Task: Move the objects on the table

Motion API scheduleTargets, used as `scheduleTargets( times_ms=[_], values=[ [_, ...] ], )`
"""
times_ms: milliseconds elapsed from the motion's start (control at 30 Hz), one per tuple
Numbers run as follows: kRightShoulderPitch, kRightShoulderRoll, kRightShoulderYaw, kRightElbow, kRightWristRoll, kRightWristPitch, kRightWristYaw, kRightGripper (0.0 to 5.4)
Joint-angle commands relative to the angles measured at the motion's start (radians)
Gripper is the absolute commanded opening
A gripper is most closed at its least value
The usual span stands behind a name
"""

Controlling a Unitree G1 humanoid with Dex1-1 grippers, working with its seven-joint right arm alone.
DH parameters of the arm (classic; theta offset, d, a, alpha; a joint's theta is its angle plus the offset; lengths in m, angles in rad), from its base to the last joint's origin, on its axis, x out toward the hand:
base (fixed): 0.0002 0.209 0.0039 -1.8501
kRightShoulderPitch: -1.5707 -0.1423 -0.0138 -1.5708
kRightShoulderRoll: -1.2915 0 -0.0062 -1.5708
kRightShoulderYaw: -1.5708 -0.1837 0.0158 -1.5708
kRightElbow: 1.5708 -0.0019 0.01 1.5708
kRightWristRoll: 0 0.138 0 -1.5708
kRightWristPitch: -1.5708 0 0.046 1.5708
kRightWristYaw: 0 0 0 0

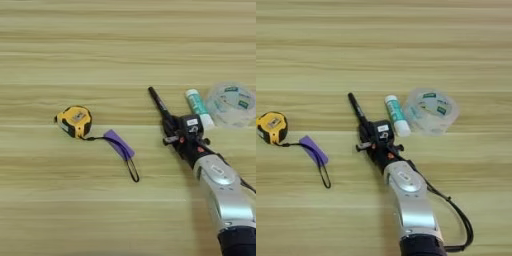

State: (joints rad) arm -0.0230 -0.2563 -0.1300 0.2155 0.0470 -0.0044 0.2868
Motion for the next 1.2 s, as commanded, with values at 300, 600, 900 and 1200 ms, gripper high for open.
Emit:
scheduleTargets(
  times_ms=[300,600,900,1200],
  values=[
    [-0.043,-0.036,-0.044,-0.018,0.027,-0.010,0.004,1.21],
    [-0.033,-0.029,-0.035,-0.054,0.041,-0.012,0.037,2.29],
    [-0.027,-0.035,-0.057,-0.106,0.066,-0.050,0.053,3.22],
    [0.062,-0.102,-0.080,-0.311,0.102,-0.057,0.139,4.31]
  ],
)
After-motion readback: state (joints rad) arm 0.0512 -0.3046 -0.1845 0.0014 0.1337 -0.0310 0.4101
